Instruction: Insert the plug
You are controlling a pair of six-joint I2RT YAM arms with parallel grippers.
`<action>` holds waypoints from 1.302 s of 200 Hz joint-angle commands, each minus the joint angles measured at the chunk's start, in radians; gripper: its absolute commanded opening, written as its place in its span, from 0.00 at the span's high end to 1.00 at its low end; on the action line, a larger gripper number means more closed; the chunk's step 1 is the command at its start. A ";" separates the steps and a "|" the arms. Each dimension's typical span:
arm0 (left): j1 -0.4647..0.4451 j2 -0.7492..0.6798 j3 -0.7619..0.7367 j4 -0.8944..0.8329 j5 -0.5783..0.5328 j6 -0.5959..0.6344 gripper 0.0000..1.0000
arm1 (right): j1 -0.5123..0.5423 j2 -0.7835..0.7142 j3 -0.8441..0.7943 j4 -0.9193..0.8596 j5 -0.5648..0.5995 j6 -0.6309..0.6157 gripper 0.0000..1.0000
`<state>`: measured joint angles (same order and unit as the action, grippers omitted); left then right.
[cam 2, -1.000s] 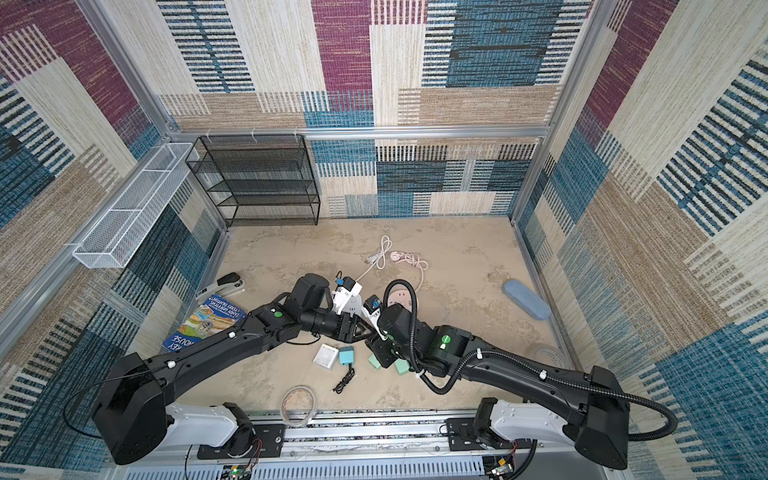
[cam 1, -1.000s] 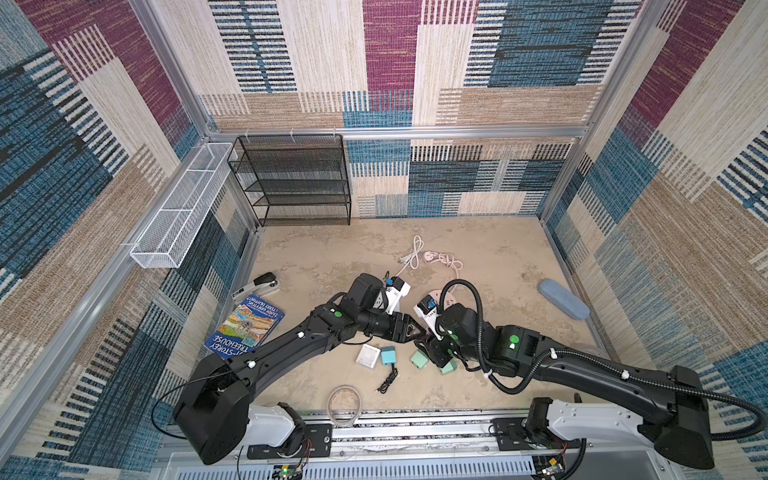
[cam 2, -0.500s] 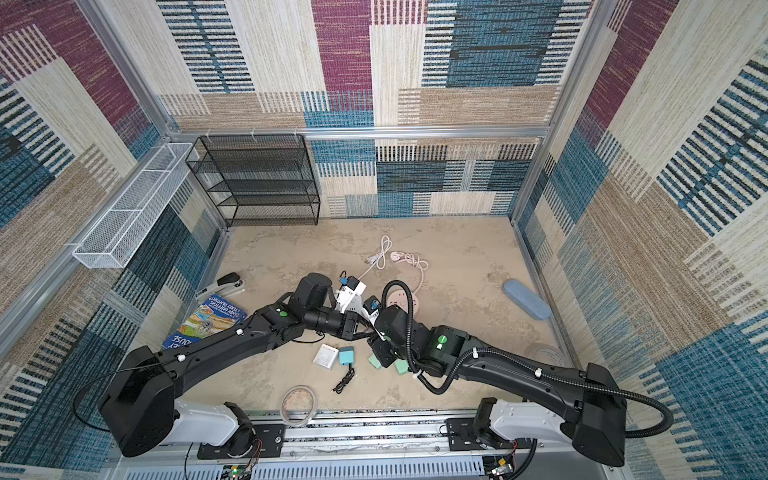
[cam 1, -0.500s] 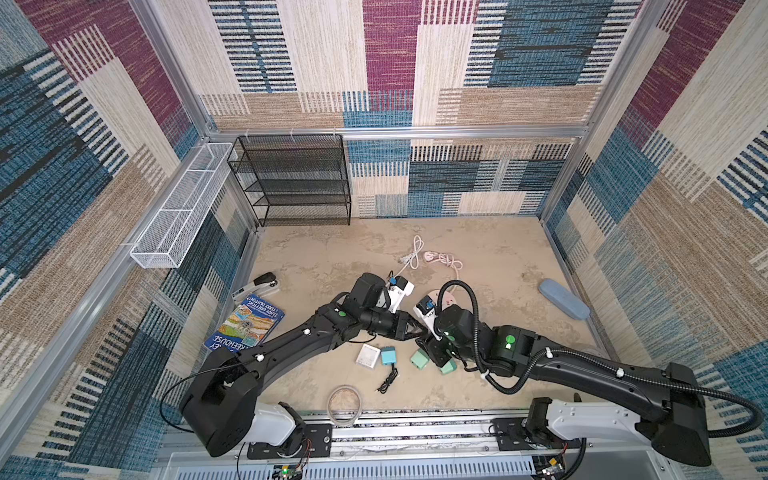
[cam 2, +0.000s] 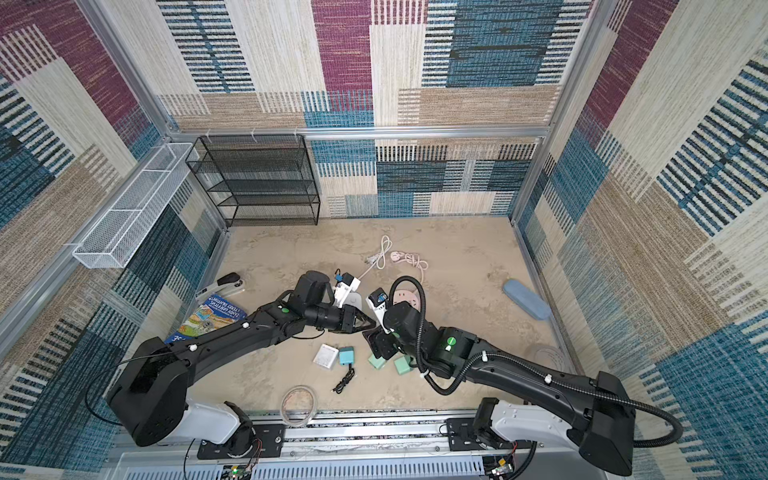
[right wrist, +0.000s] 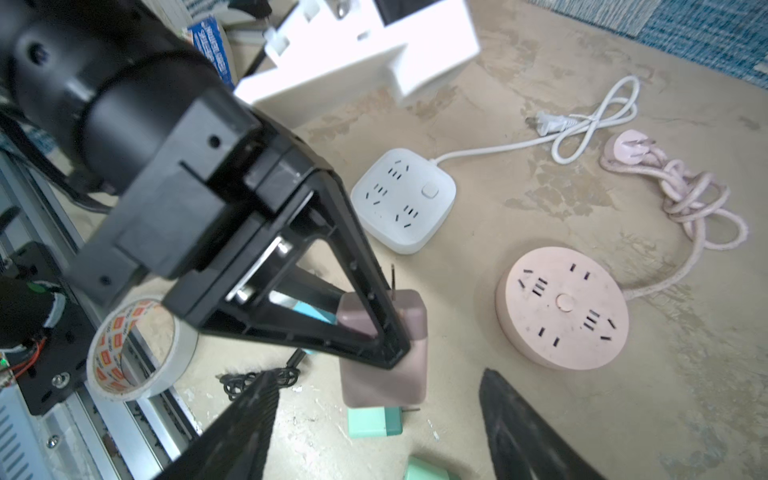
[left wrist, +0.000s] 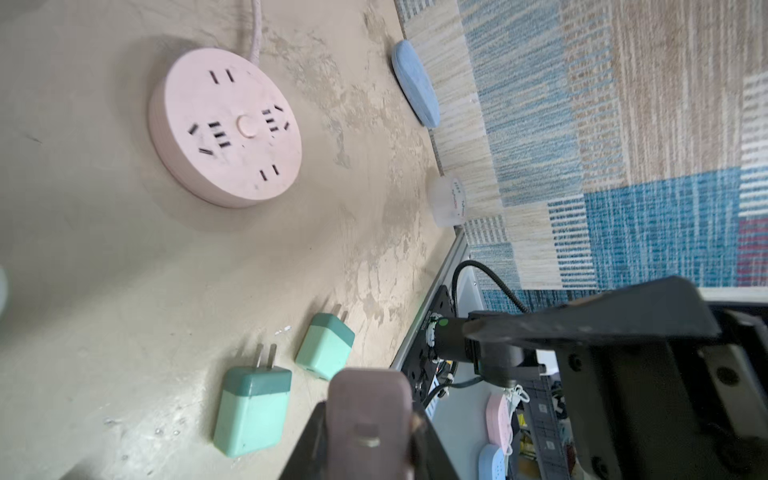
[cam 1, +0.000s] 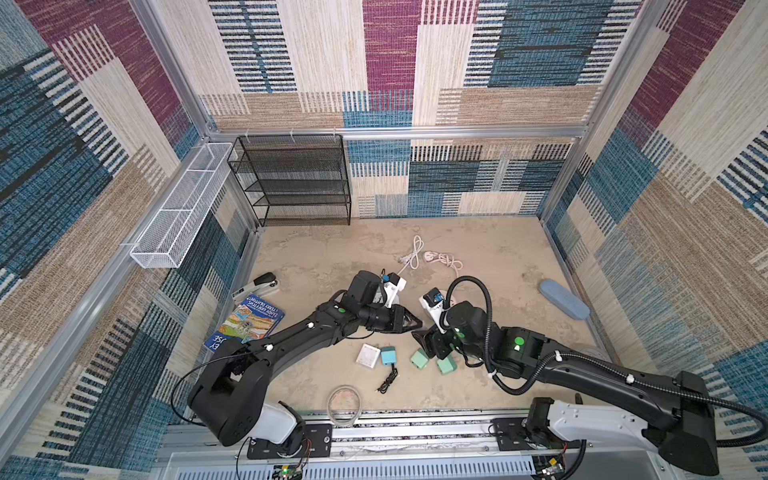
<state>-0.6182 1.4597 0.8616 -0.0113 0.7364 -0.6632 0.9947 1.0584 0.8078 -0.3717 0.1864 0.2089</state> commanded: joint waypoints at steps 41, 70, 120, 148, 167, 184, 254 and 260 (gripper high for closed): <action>0.153 0.036 -0.095 0.562 0.229 -0.519 1.00 | -0.154 -0.137 -0.168 0.431 -0.162 -0.067 0.23; 0.169 0.092 -0.127 0.855 0.285 -0.753 1.00 | -0.168 -0.163 -0.268 0.652 -0.199 -0.162 0.24; 0.166 0.145 -0.161 1.146 0.330 -0.992 1.00 | -0.183 -0.111 -0.280 0.722 -0.248 -0.248 0.28; 0.164 0.125 -0.182 1.157 0.349 -1.008 1.00 | -0.201 -0.116 -0.277 0.699 -0.246 -0.281 0.30; 0.160 0.118 -0.185 1.156 0.358 -1.013 1.00 | -0.203 -0.112 -0.269 0.687 -0.250 -0.291 0.32; 0.154 0.116 -0.185 1.155 0.357 -1.015 1.00 | -0.203 -0.099 -0.258 0.681 -0.262 -0.295 0.32; 0.132 0.108 -0.187 1.157 0.344 -1.017 1.00 | -0.202 -0.061 -0.239 0.683 -0.314 -0.310 0.36; 0.131 0.106 -0.187 1.157 0.342 -1.017 1.00 | -0.203 -0.059 -0.240 0.685 -0.311 -0.313 0.36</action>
<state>-0.4831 1.5753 0.6769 1.1046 1.0763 -1.6726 0.7918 0.9897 0.5579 0.2909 -0.1131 -0.0868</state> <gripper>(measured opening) 0.300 0.643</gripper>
